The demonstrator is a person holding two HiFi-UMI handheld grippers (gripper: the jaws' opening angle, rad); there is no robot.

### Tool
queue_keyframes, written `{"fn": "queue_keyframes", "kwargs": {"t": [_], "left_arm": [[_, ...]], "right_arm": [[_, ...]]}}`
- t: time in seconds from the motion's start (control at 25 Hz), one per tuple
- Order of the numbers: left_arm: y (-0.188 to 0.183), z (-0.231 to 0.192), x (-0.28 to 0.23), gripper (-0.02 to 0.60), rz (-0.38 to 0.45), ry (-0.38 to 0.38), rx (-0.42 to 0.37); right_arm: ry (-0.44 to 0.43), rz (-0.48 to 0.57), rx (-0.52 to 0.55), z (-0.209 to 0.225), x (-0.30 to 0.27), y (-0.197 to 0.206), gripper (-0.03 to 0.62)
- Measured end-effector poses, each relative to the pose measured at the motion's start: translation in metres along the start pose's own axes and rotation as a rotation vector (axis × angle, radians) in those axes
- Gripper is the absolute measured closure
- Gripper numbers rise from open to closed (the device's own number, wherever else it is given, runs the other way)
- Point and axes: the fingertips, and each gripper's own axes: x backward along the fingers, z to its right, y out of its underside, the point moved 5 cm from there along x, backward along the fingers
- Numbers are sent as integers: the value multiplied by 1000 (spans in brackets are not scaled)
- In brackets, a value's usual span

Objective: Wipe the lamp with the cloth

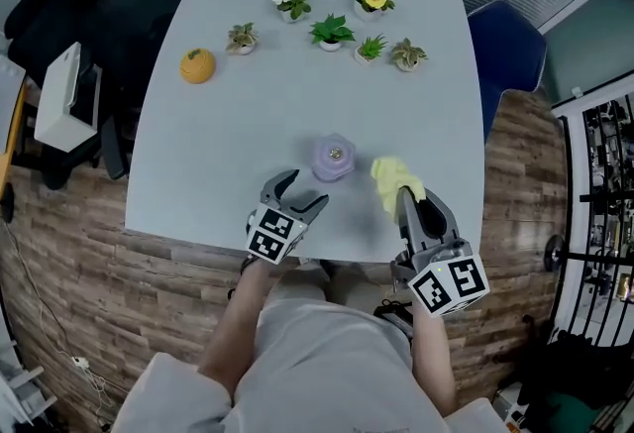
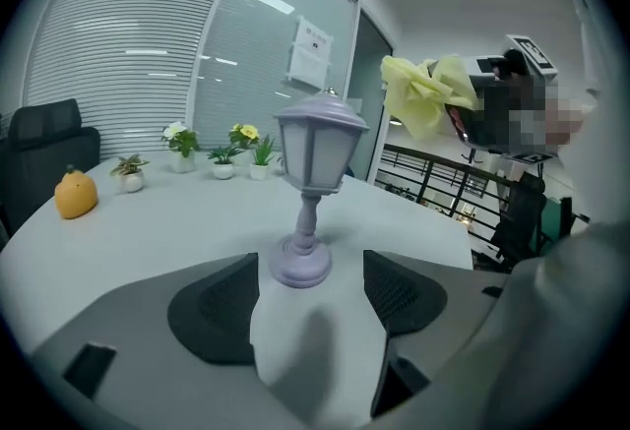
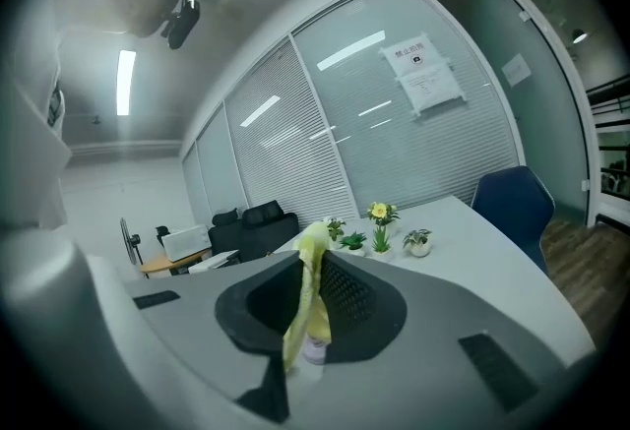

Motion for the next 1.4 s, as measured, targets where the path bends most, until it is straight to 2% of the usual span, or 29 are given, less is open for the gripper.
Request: {"fn": "queue_keyframes", "kwargs": {"t": [0.2, 0.52, 0.84, 1.08, 1.4], "left_arm": [[-2, -4, -11, 268, -21, 28, -56], [10, -13, -29, 268, -80, 43, -131], [10, -16, -42, 268, -123, 68, -216], [11, -23, -51, 268, -138, 70, -245], [3, -23, -60, 268, -142, 141, -326]], "right_arm": [[-5, -10, 16, -2, -13, -6, 546], [-85, 24, -74, 2, -31, -10, 546], [-96, -38, 11, 6, -48, -5, 546], [-103, -74, 13, 11, -54, 5, 546], [-96, -72, 19, 12, -58, 3, 545]]}}
